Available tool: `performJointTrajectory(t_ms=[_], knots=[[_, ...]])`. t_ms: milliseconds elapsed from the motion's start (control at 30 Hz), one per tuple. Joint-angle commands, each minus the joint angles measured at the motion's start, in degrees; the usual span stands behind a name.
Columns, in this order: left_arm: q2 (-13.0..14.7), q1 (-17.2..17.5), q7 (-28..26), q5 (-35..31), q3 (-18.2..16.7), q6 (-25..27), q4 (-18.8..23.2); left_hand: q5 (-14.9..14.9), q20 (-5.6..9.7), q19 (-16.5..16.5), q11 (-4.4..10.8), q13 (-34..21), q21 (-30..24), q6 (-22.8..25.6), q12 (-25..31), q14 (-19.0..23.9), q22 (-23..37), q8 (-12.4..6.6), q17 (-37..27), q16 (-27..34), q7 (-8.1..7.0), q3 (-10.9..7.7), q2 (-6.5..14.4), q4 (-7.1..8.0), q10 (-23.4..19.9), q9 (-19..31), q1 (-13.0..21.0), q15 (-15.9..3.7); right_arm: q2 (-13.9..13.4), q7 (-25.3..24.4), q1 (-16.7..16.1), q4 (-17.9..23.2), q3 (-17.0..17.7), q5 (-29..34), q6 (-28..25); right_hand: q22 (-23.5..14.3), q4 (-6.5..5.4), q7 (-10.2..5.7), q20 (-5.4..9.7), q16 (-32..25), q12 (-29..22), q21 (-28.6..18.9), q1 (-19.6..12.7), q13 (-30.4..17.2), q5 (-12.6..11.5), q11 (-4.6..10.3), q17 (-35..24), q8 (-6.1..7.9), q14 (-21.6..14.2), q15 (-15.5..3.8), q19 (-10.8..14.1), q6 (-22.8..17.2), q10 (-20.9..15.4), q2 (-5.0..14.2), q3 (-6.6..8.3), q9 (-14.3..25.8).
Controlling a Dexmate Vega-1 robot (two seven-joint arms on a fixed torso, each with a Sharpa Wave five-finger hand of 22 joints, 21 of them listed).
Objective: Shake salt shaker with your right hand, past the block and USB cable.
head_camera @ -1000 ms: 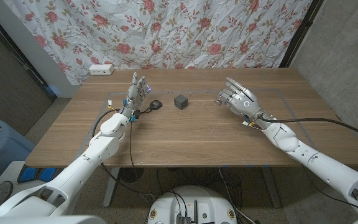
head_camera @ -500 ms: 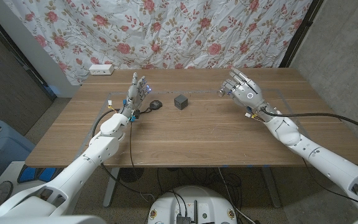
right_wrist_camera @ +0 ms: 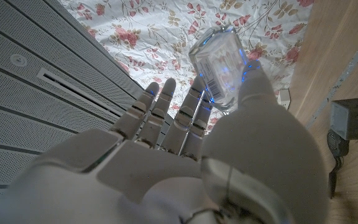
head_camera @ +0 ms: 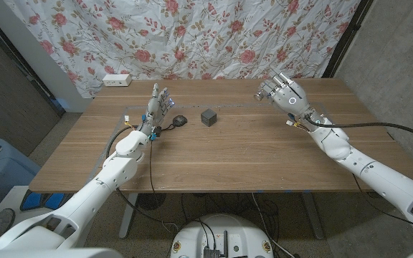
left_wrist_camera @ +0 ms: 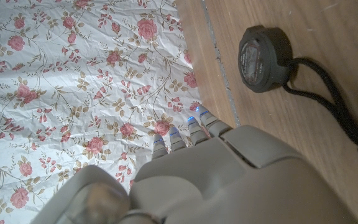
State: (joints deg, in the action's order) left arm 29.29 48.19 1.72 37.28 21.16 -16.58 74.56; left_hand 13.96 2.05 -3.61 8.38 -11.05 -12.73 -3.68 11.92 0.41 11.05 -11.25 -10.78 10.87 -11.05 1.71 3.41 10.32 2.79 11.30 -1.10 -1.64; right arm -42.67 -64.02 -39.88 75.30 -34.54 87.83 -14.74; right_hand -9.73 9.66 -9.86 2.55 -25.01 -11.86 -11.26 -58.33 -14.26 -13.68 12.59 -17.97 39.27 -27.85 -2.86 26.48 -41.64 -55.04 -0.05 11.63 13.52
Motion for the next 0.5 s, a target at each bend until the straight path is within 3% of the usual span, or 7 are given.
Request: performJointTrajectory(t_ms=[33, 500], knots=[[0.0, 0.0, 0.0, 0.0, 0.0, 0.0, 0.0, 0.2, 1.36, -0.3, 0.58, -0.2, -0.3, 0.2, 0.2, 0.1, 0.3, -0.24, -0.3, 0.3, -0.42, 0.11, 5.8, 0.36, 0.0, 0.4, 0.0, -6.10, 0.5, 0.0, 2.3, -2.3, 0.4, -0.2, -0.9, -0.2, -0.14, -2.93, 1.06, -0.4, -0.2, -0.2, -4.6, -0.1, 0.3, 0.19, -0.2, 1.37, -0.2, -8.51, 0.2, -3.3, 0.2, 4.27, 0.23, 1.5], [0.0, 0.0, 0.0, 0.0, 0.0, 0.0, 0.0, 0.2, 1.34, -0.3, 0.57, -0.2, -0.3, 0.2, 0.2, 0.1, 0.3, -0.25, -0.3, 0.3, -0.44, 0.11, 5.8, 0.36, 0.0, 0.4, 0.0, -6.06, 1.3, 0.0, 1.2, -2.6, 2.3, -0.2, 0.9, -0.2, -0.34, -2.92, 1.07, -0.5, -0.2, -0.2, -4.6, -0.1, 0.6, 0.19, -0.3, 1.54, -0.3, -8.40, 0.3, -3.4, 0.2, 4.42, 0.25, 1.6]])
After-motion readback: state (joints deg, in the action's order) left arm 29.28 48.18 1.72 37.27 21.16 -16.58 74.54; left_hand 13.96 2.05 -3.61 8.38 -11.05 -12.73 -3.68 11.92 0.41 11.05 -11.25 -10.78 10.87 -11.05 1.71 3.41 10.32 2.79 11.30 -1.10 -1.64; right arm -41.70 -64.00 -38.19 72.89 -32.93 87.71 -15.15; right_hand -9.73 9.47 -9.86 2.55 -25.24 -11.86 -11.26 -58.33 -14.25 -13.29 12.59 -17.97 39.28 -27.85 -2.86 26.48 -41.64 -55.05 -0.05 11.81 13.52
